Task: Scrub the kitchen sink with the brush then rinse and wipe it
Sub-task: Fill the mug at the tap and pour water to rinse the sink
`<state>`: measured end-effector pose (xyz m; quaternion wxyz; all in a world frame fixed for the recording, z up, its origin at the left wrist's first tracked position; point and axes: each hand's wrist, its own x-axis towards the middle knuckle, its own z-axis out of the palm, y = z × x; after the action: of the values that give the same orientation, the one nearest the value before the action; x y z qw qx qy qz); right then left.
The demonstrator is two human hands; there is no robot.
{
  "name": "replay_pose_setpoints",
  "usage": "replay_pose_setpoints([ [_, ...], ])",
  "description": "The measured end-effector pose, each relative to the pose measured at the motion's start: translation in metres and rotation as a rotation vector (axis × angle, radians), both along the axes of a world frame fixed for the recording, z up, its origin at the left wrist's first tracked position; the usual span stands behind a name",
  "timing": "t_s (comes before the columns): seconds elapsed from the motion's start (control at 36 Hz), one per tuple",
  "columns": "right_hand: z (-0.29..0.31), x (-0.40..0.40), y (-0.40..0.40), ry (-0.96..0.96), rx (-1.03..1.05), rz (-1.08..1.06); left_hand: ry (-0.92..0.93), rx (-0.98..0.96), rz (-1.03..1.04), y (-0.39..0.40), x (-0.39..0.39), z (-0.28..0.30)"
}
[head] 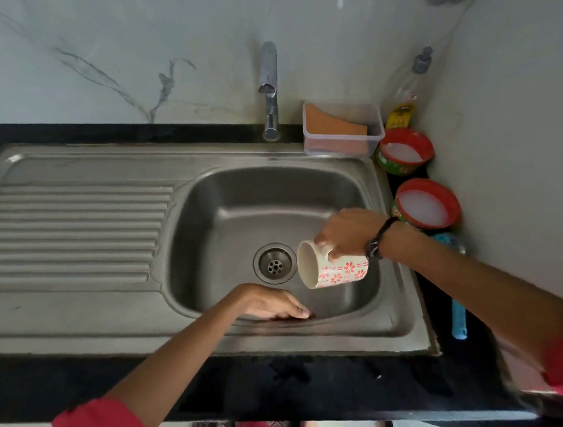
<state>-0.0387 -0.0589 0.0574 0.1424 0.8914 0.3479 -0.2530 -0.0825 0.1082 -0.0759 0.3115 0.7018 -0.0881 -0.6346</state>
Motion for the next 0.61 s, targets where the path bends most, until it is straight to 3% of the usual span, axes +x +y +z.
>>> replay_pose_setpoints([
  [0.17,0.001,0.003,-0.022,-0.059,0.393,-0.456,-0.103,-0.019,0.017,-0.007,0.000,-0.006],
  [0.28,-0.009,-0.010,-0.020,0.272,0.884,-1.032,-0.155,0.028,-0.040,-0.013,0.004,-0.019],
  [0.33,-0.013,-0.018,-0.018,0.470,1.031,-1.324,-0.180,0.045,-0.012,-0.021,0.001,-0.018],
  [0.47,-0.036,-0.021,-0.034,0.844,1.084,-1.714,-0.212,0.006,0.037,-0.040,-0.005,-0.026],
  [0.56,-0.049,-0.008,-0.051,0.828,0.978,-1.798,-0.219,-0.008,0.066,-0.050,-0.006,-0.029],
  [0.61,-0.054,0.010,-0.058,0.676,0.914,-1.724,-0.243,-0.019,0.051,-0.057,-0.007,-0.028],
])
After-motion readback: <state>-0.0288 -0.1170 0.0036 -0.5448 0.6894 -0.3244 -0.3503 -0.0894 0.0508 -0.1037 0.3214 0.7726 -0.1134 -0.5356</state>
